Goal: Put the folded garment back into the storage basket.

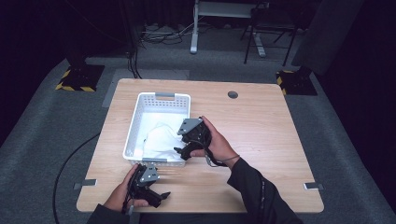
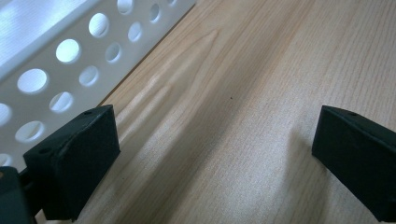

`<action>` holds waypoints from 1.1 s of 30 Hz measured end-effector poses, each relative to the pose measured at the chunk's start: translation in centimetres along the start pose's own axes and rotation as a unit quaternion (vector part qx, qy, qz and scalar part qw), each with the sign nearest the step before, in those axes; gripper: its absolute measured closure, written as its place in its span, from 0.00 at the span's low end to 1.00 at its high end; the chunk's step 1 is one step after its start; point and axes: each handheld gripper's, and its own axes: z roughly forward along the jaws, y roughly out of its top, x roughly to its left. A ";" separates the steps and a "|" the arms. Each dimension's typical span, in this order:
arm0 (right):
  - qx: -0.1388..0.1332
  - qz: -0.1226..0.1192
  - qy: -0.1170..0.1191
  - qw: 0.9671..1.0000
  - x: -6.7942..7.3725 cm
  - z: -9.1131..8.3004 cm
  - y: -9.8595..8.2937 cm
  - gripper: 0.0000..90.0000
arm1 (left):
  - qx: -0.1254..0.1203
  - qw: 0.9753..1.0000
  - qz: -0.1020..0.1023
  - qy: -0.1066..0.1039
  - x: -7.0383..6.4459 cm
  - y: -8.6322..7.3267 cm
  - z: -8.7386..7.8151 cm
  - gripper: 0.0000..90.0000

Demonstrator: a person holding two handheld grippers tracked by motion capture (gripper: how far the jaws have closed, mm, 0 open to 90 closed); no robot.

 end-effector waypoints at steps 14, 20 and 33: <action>0.005 -0.006 -0.005 1.000 0.5 -1.8 -1.1 0.04 | 0.000 1.000 -0.001 -0.001 0.0 0.0 0.0 0.01; 0.005 -0.004 -0.006 1.000 0.5 -2.5 -1.9 0.03 | 0.000 1.000 -0.001 0.000 0.0 0.0 0.0 0.01; 0.009 0.005 -0.021 1.000 -0.2 -4.8 -4.9 0.03 | 0.000 1.000 0.000 0.000 0.0 0.0 0.0 0.01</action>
